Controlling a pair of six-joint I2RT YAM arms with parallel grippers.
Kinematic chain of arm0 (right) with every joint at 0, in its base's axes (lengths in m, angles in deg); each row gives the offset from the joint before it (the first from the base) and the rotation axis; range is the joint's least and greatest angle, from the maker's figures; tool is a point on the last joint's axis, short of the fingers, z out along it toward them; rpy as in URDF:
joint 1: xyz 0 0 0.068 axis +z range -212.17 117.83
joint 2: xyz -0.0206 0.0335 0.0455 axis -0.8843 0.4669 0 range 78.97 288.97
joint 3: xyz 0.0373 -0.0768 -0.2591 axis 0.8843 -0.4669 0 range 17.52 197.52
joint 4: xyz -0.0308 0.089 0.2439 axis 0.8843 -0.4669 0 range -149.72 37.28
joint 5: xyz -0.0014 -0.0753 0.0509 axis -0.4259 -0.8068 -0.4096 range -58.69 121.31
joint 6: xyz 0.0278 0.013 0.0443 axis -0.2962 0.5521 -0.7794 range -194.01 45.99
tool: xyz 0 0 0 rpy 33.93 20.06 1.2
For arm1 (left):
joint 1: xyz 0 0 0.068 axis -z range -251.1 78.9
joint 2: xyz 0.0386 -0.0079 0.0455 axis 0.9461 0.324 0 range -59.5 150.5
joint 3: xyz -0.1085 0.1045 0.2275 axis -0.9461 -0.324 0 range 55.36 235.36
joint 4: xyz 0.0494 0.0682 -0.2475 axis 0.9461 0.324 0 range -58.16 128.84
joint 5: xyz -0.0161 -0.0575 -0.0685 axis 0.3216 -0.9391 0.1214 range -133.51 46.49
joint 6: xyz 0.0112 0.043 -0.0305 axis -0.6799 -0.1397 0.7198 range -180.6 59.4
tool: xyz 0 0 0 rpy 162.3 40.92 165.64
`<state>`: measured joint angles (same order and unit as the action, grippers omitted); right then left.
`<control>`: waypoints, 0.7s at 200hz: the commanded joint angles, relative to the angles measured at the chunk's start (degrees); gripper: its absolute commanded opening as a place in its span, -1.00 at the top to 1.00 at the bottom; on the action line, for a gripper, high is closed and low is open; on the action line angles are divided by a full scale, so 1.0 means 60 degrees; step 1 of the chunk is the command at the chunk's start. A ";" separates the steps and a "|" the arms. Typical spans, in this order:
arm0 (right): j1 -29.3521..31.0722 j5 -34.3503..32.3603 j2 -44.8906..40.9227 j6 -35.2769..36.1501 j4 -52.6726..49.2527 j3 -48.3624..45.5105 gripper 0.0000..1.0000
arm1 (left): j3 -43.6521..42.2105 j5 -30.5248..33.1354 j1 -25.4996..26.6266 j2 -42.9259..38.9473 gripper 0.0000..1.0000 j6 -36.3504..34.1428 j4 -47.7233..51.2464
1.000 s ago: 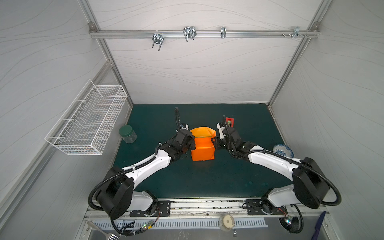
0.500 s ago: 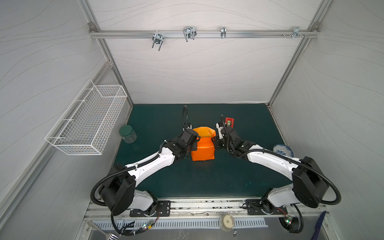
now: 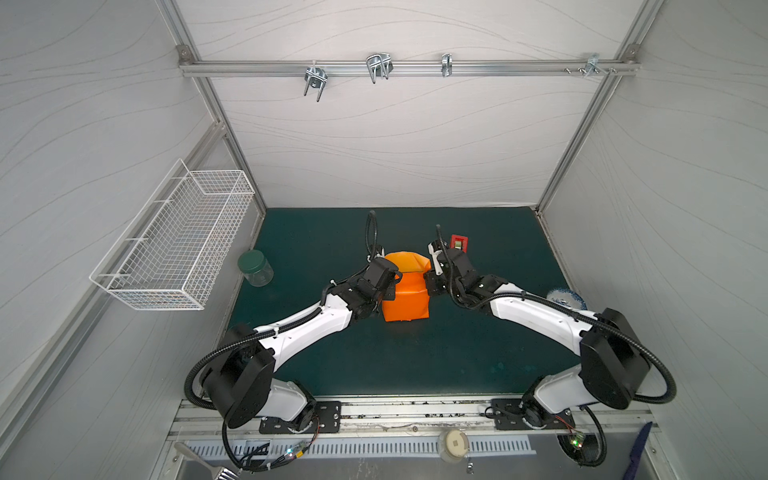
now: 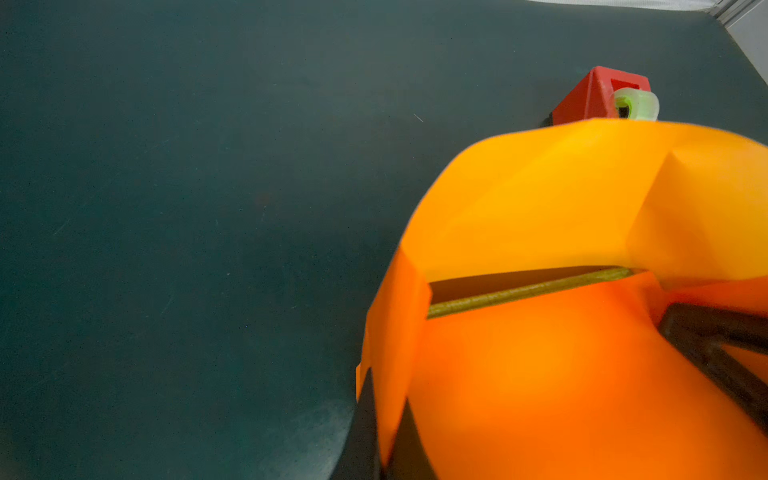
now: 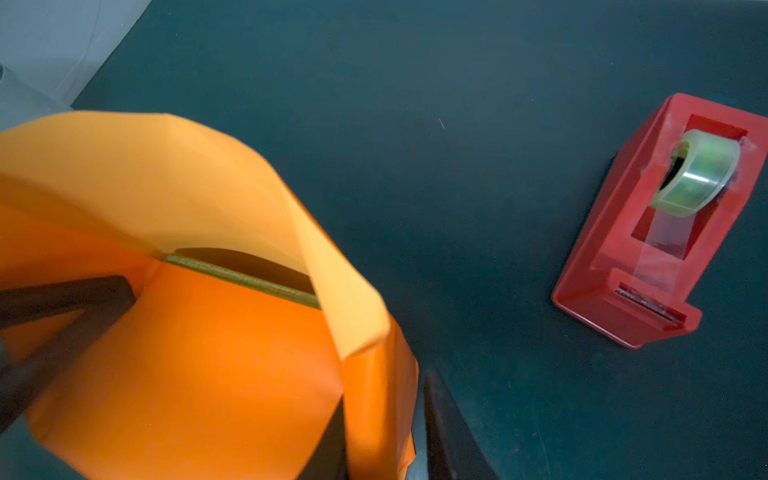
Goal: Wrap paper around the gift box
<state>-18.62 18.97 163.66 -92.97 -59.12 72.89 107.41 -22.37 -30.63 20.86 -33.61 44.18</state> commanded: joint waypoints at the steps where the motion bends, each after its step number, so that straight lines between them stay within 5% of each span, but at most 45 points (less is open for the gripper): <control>1: 0.0014 -0.0264 0.0247 0.0249 -0.0606 -0.0316 0.59 | 0.0015 0.0015 0.0046 0.0214 1.00 0.0013 0.0244; 38: -0.0056 0.0256 0.0076 0.0359 -0.0612 -0.0178 0.54 | -0.0076 -0.0039 0.0065 0.0230 1.00 0.0132 0.0177; 102: -0.0914 0.3048 -0.0899 -0.0344 -0.0637 -0.0094 -0.18 | -0.0037 -0.0023 0.0093 0.0201 1.00 0.0132 0.0184; 140: -0.1660 0.4571 -0.1455 -0.0874 -0.0327 -0.0529 -0.17 | -0.0033 0.0009 0.0096 0.0230 1.00 0.0132 0.0177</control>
<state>-26.57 38.29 157.64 -95.66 -61.24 71.58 107.30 -22.19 -30.54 20.92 -33.48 43.96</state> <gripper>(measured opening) 0.606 0.056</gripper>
